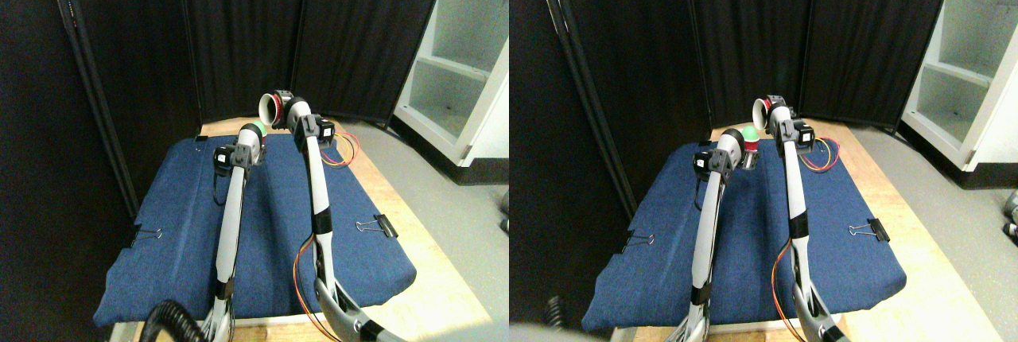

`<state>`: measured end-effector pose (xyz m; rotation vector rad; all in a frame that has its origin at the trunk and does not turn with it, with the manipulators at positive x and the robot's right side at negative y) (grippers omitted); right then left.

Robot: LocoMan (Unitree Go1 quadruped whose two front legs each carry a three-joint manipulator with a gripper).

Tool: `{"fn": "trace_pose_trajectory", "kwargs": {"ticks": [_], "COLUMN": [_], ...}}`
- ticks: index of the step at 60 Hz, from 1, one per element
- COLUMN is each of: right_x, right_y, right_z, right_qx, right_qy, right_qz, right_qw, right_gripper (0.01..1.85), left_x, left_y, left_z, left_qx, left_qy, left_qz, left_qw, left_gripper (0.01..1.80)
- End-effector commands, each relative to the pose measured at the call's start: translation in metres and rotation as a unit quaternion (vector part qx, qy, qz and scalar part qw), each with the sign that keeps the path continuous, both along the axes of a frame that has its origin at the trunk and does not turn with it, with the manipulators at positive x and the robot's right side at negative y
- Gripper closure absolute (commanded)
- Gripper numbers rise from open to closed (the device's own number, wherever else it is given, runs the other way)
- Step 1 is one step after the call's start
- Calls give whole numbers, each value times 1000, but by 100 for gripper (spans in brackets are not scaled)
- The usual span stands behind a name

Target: Pour (bimanual)

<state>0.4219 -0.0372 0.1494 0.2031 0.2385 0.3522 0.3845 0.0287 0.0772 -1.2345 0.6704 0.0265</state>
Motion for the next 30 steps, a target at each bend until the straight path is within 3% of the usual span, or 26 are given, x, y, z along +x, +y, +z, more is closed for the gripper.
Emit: {"fn": "trace_pose_trajectory", "kwargs": {"ticks": [1,9,11,19,23,26,27,30], "right_x": [8,6,6,10,10,9,9,8], "right_y": [-4,-10,-12,-17,-20,-20,-22,-23], "right_z": [-1,-3,-4,-12,-17,-18,-22,-24], "right_qx": [48,118,169,247,271,269,275,274], "right_qy": [11,54,79,107,117,114,111,109], "right_qz": [-33,-89,-98,-129,-147,-144,-140,-136], "right_qw": [998,988,978,954,944,945,945,946], "right_gripper": [185,185,185,185,185,185,185,185], "left_x": [4,3,3,4,4,4,4,4], "left_y": [0,3,3,6,9,11,14,16], "left_z": [7,8,8,9,10,11,11,11], "left_qx": [-12,-13,-13,-16,15,25,45,59], "left_qy": [-21,-22,-23,-27,-50,-56,-73,-87], "left_qz": [-5,-7,-8,-12,-9,-9,-13,-16], "left_qw": [1000,1000,1000,999,999,998,996,994], "left_gripper": [180,180,180,180,180,180,180,180]}}
